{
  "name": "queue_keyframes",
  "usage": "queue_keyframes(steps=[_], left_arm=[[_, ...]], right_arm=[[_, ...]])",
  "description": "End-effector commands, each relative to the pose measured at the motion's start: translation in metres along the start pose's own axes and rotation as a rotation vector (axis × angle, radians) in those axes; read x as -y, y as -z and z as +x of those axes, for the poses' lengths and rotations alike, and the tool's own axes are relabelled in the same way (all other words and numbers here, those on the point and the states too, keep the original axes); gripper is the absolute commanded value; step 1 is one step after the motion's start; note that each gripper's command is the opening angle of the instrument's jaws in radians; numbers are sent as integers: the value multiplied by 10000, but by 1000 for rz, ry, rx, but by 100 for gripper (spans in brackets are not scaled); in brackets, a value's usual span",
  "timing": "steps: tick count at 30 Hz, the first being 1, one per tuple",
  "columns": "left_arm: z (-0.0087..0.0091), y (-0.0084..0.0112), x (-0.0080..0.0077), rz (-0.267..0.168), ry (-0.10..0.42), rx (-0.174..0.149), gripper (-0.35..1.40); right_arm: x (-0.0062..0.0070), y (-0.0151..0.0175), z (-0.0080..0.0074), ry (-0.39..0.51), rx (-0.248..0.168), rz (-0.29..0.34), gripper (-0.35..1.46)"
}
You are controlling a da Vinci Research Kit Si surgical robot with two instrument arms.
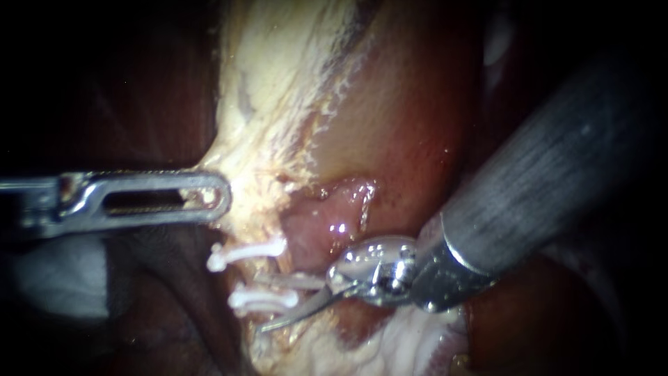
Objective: Go to the cutting position left tube
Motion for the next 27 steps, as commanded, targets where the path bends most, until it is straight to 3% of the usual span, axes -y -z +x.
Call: queue_keyframes(steps=[1,27], left_arm=[[0,0,0,0,0,0,-35],[0,2,2,-1,1,0,-35]], right_arm=[[0,0,0,0,0,1,113],[3,3,-1,1,1,3,113]])
